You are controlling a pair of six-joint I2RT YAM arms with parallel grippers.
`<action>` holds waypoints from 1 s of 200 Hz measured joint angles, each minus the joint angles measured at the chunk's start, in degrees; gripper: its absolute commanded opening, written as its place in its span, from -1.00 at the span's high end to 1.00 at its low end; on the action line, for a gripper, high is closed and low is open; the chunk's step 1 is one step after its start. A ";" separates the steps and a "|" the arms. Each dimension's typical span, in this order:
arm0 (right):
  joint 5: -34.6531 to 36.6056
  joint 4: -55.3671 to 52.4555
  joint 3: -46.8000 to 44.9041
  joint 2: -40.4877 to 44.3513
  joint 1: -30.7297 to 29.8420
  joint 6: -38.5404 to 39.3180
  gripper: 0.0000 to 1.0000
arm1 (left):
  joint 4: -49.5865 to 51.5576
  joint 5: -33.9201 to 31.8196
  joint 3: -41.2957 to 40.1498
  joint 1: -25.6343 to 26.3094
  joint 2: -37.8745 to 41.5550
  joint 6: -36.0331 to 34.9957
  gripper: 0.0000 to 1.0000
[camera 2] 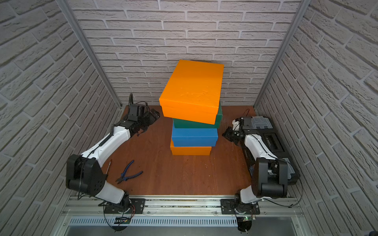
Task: Stack the shoeboxes
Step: Adjust the shoeboxes at the center of the board.
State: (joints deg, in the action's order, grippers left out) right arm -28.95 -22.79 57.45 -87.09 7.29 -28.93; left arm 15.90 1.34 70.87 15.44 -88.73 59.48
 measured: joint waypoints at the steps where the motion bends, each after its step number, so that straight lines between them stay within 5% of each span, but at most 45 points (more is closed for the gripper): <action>1: -0.02 0.11 -0.04 -0.13 -0.07 -0.07 0.86 | -0.11 0.11 -0.09 0.00 -0.22 0.11 -0.96; 84: -0.85 12.13 -4.76 -7.21 -2.73 -3.93 0.86 | -5.46 4.61 -2.40 2.82 -11.50 4.26 -0.96; 200: -2.58 21.40 -6.69 -11.74 -9.55 -6.69 0.85 | -12.11 7.74 -8.48 5.90 -13.68 8.28 -0.96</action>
State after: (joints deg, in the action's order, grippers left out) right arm -31.53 -1.39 50.76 -98.83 -2.26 -35.62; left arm 3.79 9.08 62.39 21.34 -102.41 67.77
